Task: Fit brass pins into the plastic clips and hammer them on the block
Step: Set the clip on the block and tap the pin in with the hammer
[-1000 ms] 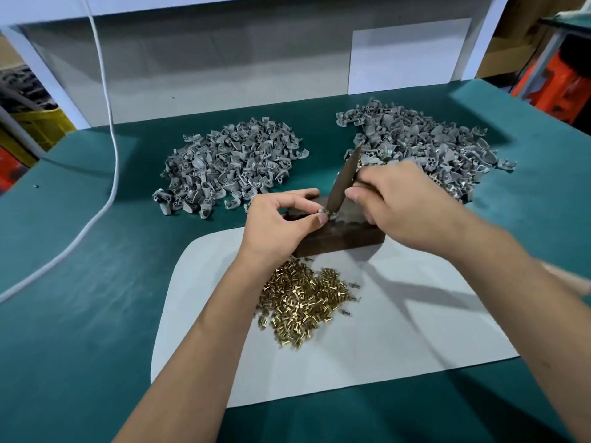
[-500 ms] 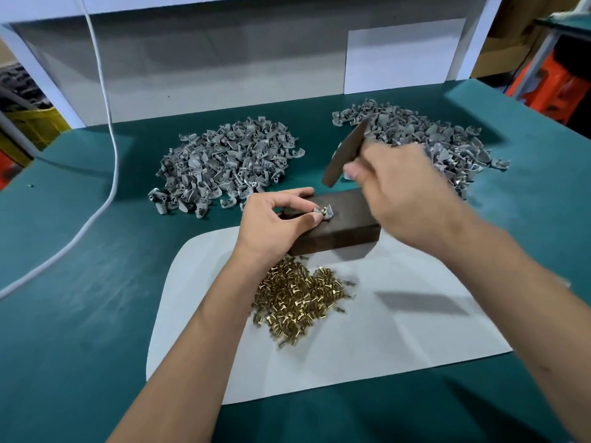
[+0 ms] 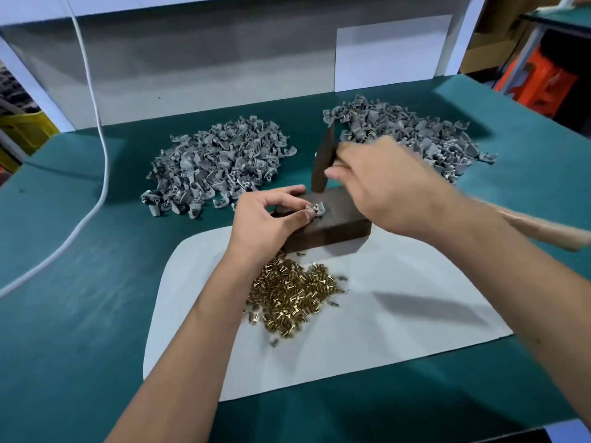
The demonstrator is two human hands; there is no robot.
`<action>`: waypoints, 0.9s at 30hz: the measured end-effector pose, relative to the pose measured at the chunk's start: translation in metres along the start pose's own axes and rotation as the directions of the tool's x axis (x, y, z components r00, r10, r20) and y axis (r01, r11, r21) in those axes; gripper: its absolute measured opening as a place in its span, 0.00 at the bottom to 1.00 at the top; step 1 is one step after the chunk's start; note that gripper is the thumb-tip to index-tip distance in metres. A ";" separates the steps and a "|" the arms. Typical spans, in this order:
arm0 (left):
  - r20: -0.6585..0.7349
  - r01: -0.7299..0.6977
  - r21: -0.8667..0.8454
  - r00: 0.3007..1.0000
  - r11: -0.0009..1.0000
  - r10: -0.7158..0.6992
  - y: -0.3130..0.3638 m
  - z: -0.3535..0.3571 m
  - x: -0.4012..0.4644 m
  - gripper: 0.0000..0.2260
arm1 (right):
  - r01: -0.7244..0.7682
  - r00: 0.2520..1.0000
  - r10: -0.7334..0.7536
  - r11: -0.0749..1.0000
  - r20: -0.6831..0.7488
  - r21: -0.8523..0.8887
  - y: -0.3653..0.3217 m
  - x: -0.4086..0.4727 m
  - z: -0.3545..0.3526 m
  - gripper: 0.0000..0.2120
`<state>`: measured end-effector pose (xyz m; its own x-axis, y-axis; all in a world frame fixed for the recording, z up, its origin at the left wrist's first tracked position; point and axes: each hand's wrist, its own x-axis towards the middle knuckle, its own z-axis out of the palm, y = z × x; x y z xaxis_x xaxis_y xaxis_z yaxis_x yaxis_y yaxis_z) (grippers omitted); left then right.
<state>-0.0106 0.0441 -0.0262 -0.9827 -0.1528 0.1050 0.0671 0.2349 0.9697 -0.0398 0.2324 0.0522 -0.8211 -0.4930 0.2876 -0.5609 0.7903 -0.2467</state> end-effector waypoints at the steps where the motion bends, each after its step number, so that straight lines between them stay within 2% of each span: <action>1: 0.000 -0.003 0.002 1.000 1.000 0.003 -0.001 0.000 0.001 0.04 | 0.004 0.997 0.002 0.997 -0.077 0.074 -0.001 -0.003 0.001 0.11; 2: -0.003 -0.005 -0.004 1.000 1.000 0.005 -0.001 0.000 0.002 0.04 | 0.003 0.996 0.006 0.994 -0.085 0.109 -0.004 -0.005 0.004 0.12; 5: -0.011 -0.013 -0.035 1.000 0.999 0.013 0.000 0.001 0.000 0.05 | -0.053 0.987 0.050 0.999 0.152 0.012 -0.013 -0.012 0.016 0.11; 6: -0.010 -0.022 -0.027 1.000 0.999 0.022 -0.001 0.001 0.000 0.05 | -0.057 0.985 0.058 0.998 0.164 -0.007 -0.012 -0.010 0.014 0.10; 7: -0.011 -0.022 -0.023 1.000 1.000 0.021 -0.001 0.001 0.000 0.05 | -0.053 0.988 0.056 0.998 0.146 -0.022 -0.009 -0.007 0.010 0.10; 10: -0.003 -0.014 -0.015 1.000 1.000 0.014 -0.002 0.001 0.002 0.05 | -0.030 0.998 0.033 0.998 -0.058 0.052 -0.003 -0.006 0.004 0.11; 14: -0.007 -0.017 -0.025 1.000 1.000 0.017 -0.004 0.000 0.002 0.05 | -0.044 0.982 0.060 0.995 0.179 -0.090 -0.010 -0.006 0.011 0.10; 16: -0.008 -0.017 -0.012 1.000 1.000 0.017 -0.003 0.001 0.002 0.05 | -0.085 0.985 0.096 0.993 0.140 -0.079 -0.006 -0.002 0.000 0.11; 19: -0.010 -0.009 -0.009 1.000 1.000 0.009 -0.002 0.001 0.003 0.05 | -0.090 0.986 0.102 0.992 -0.135 0.089 -0.003 -0.002 -0.002 0.11; 20: -0.012 -0.010 -0.011 1.000 1.000 0.010 -0.002 0.001 0.003 0.05 | -0.083 0.987 0.093 0.993 -0.132 0.081 -0.006 -0.003 0.001 0.12; 23: -0.012 -0.018 -0.016 1.000 1.000 0.018 -0.001 0.001 0.002 0.05 | -0.060 0.990 0.067 0.997 0.120 -0.055 -0.010 -0.007 0.017 0.12; 27: -0.019 -0.025 0.013 0.999 1.000 0.025 -0.001 0.001 0.000 0.05 | -0.081 0.986 0.084 0.996 0.145 -0.031 0.010 0.000 0.007 0.15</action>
<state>-0.0111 0.0453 -0.0271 -0.9771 -0.1654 0.1337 0.0894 0.2513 0.9638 -0.0458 0.2373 0.0431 -0.8722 -0.4720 0.1285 -0.4892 0.8383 -0.2407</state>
